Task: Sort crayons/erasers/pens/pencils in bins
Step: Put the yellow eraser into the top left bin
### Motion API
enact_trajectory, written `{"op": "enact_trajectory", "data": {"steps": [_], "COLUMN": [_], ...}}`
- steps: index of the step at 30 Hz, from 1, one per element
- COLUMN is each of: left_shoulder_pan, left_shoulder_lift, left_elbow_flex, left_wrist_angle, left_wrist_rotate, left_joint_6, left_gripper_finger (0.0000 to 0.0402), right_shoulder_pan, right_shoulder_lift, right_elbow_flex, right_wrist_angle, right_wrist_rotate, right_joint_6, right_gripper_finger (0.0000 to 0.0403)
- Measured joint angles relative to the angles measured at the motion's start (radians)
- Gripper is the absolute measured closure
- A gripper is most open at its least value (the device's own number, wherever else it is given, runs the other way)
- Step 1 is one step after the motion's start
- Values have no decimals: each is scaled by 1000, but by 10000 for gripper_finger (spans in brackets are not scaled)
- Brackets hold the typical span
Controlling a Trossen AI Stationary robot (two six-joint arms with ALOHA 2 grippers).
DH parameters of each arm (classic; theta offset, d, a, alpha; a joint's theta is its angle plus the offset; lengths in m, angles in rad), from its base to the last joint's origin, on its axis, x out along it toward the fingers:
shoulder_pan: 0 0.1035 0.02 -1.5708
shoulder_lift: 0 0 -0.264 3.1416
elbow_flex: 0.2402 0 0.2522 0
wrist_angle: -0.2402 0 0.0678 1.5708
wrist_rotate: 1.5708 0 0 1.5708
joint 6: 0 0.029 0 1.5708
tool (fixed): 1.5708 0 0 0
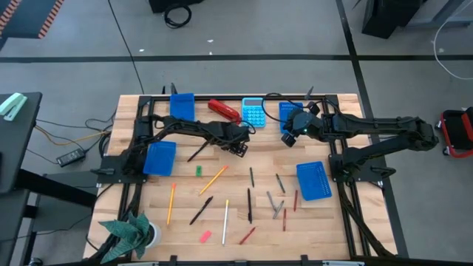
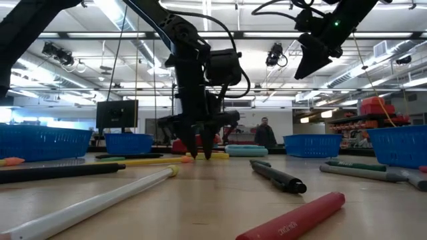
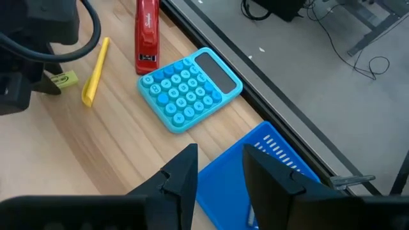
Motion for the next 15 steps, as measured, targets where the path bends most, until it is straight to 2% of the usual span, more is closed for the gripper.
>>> {"op": "enact_trajectory", "data": {"steps": [10, 15], "left_shoulder_pan": [1, 1], "left_shoulder_lift": [0, 0], "left_elbow_flex": [-1, -1], "left_wrist_angle": [8, 9], "left_wrist_rotate": [0, 2], "left_joint_6": [105, 127], "left_gripper_finger": [239, 259], "right_shoulder_pan": [0, 0], "right_shoulder_lift": [0, 0], "right_elbow_flex": [0, 0], "right_wrist_angle": [5, 5], "right_wrist_rotate": [0, 0], "right_joint_6": [0, -1], "right_gripper_finger": [274, 274]}}
